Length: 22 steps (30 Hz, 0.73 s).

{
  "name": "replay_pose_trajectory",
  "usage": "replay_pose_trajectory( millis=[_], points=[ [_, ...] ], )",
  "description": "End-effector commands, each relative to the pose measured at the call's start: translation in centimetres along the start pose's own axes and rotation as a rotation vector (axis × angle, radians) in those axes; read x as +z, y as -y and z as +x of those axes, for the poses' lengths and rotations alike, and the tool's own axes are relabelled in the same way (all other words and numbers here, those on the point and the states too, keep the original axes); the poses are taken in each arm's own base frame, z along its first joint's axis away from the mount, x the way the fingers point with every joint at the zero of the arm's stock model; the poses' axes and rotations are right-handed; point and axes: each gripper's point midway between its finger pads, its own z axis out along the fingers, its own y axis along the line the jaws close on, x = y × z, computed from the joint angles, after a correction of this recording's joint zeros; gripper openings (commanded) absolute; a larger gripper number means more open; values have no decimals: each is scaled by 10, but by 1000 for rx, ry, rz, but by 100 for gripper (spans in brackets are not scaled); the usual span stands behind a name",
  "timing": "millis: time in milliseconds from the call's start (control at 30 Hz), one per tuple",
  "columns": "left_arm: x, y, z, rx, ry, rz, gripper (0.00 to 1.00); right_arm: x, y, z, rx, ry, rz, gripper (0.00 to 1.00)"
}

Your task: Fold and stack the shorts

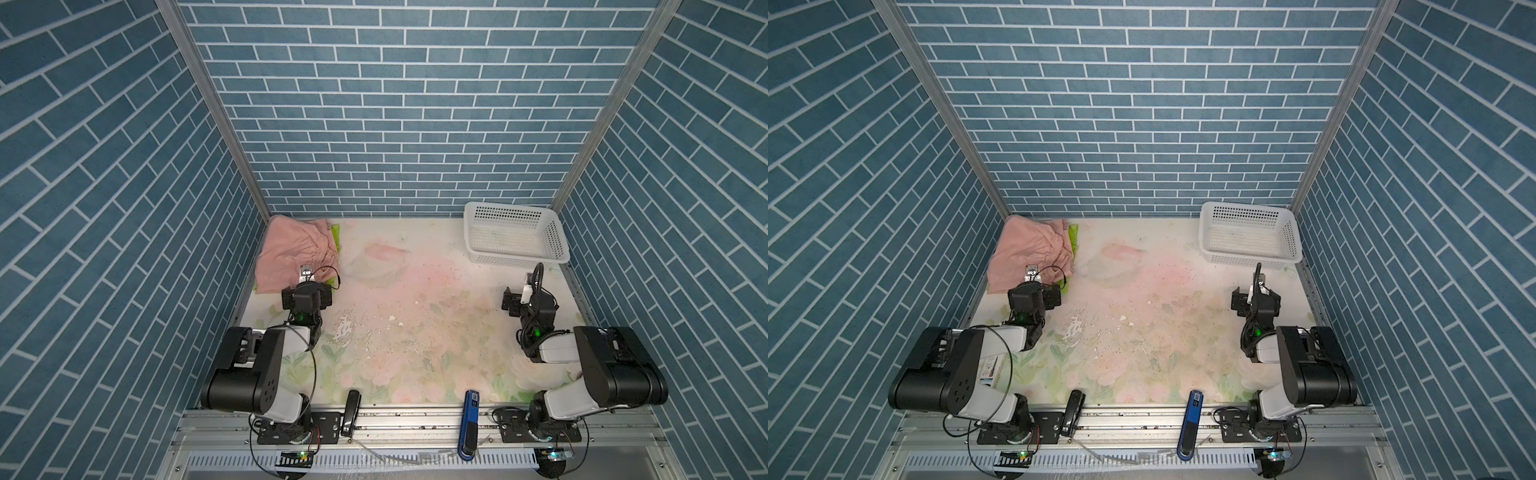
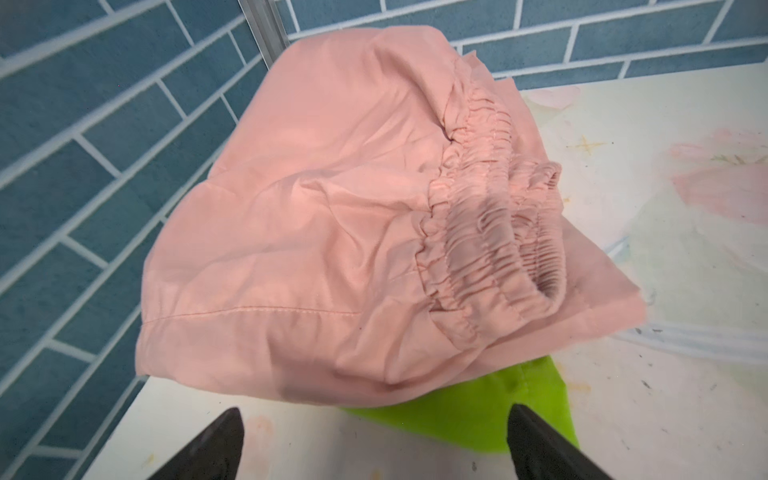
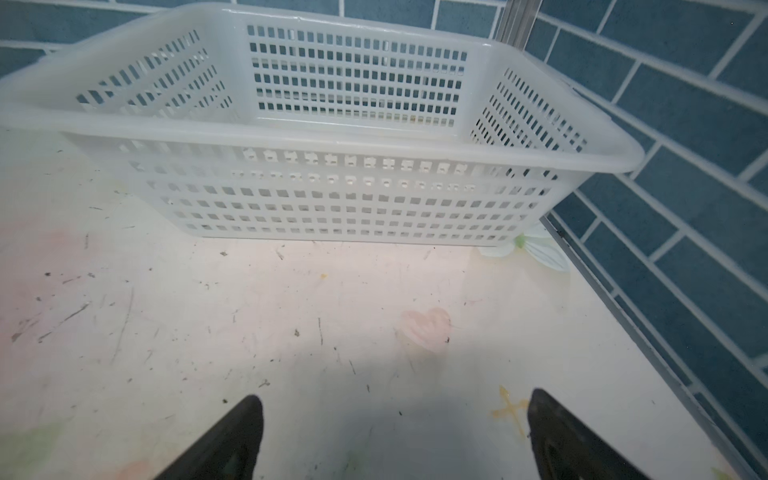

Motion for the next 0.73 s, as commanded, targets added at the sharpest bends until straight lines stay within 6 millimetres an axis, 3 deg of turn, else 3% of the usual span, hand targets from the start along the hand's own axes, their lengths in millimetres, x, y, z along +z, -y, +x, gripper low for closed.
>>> replay_pose_trajectory(
  millis=[0, 700],
  points=[
    [-2, 4, -16, -33, 97, 47, 100, 16, -2, -26, 24, 43, -47, 99],
    [0, 3, -15, -29, 85, 35, 100, 14, -7, -27, 16, 38, -88, 99]
  ],
)
